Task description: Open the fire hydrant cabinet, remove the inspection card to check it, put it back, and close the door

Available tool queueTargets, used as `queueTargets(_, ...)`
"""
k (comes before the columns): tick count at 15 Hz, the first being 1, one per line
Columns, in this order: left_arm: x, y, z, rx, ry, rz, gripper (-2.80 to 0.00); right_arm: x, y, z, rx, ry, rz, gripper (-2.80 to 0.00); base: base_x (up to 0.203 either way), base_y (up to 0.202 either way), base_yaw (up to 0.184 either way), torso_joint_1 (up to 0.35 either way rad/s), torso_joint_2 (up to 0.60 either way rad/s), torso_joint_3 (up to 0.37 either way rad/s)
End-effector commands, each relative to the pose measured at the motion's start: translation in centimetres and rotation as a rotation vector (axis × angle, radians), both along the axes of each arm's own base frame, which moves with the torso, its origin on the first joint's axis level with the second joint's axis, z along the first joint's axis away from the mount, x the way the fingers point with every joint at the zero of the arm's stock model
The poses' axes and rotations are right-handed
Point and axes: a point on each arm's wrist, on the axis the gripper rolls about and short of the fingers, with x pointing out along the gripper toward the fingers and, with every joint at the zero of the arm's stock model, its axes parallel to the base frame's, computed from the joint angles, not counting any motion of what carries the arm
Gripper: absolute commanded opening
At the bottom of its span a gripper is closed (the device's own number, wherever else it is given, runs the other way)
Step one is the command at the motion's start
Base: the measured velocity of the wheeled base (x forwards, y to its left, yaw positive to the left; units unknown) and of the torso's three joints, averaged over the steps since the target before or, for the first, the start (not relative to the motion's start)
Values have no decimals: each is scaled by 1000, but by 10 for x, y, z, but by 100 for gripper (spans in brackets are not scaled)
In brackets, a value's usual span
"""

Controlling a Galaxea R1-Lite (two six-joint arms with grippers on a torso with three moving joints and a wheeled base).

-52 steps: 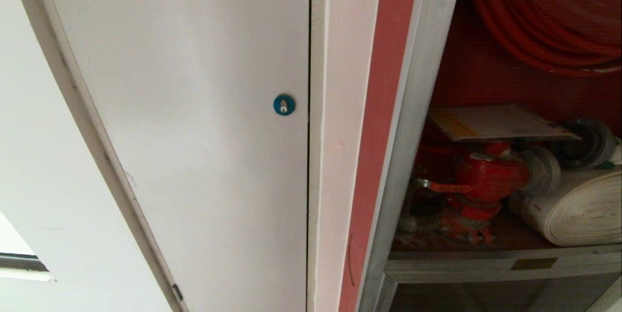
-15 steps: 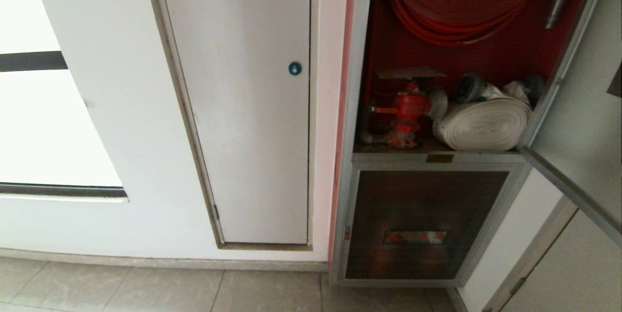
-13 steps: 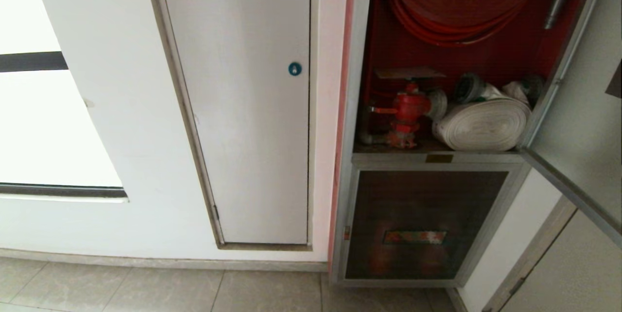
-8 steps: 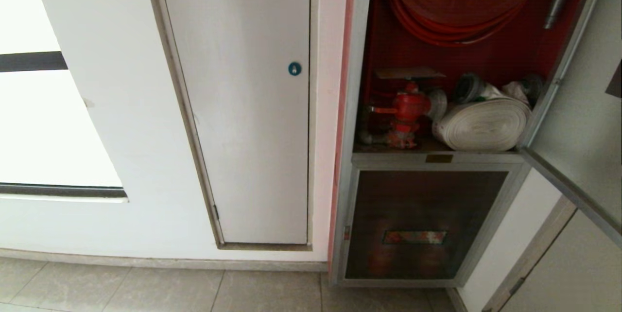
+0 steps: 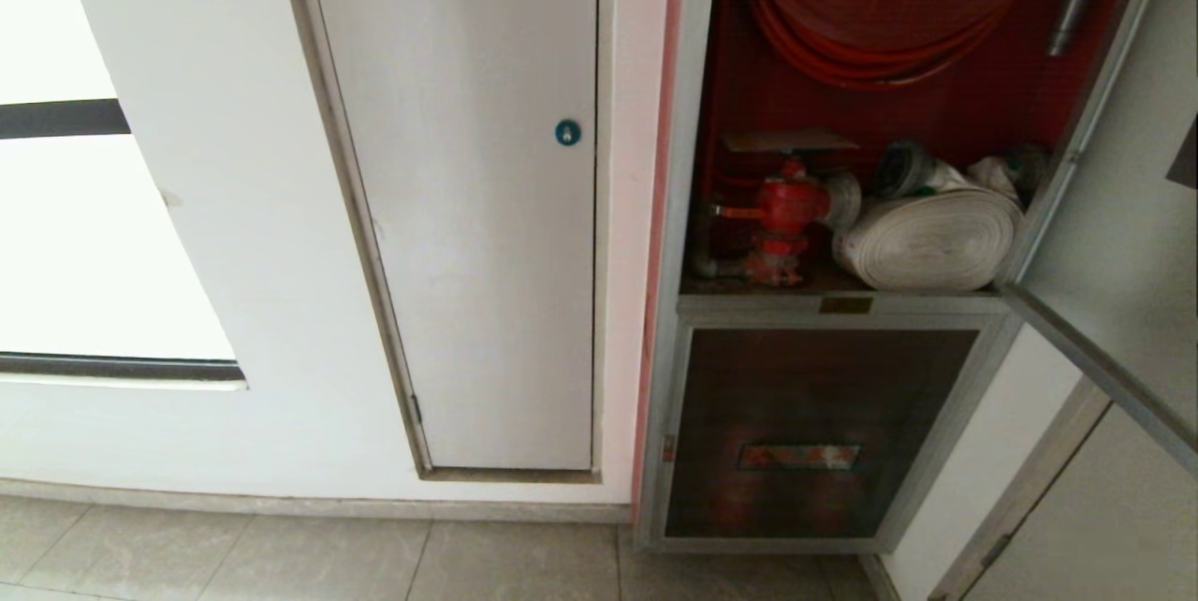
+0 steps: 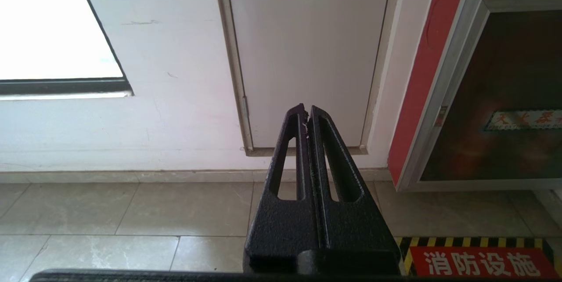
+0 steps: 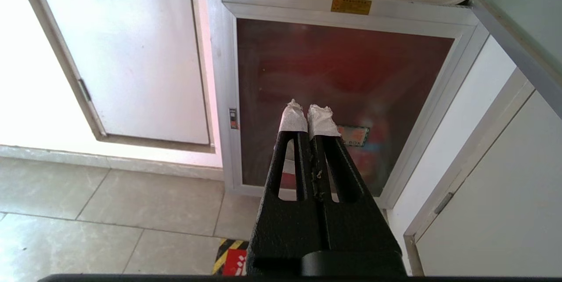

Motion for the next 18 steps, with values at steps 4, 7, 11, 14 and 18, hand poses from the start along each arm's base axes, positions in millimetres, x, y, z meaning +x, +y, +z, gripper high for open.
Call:
queueTargets(4, 0, 0, 0, 0, 2, 0, -280, 0, 0, 0, -8, 2, 2, -280, 0, 0, 0, 0, 0, 0)
queueTargets(7, 0, 0, 0, 0, 2, 0, -280, 0, 0, 0, -9, 3, 4, -280, 0, 0, 0, 0, 0, 0)
queueTargets(11, 0, 0, 0, 0, 2, 1, -280, -3, 0, 11, -8, -29, 0, -280, 0, 0, 0, 0, 0, 0)
queueTargets(14, 0, 0, 0, 0, 2, 1, -280, -3, -1, 33, -9, -28, -37, -280, 0, 0, 0, 0, 0, 0)
queueTargets(18, 0, 0, 0, 0, 2, 1, -280, 16, -4, 82, -13, 38, -185, -280, 0, 0, 0, 0, 0, 0)
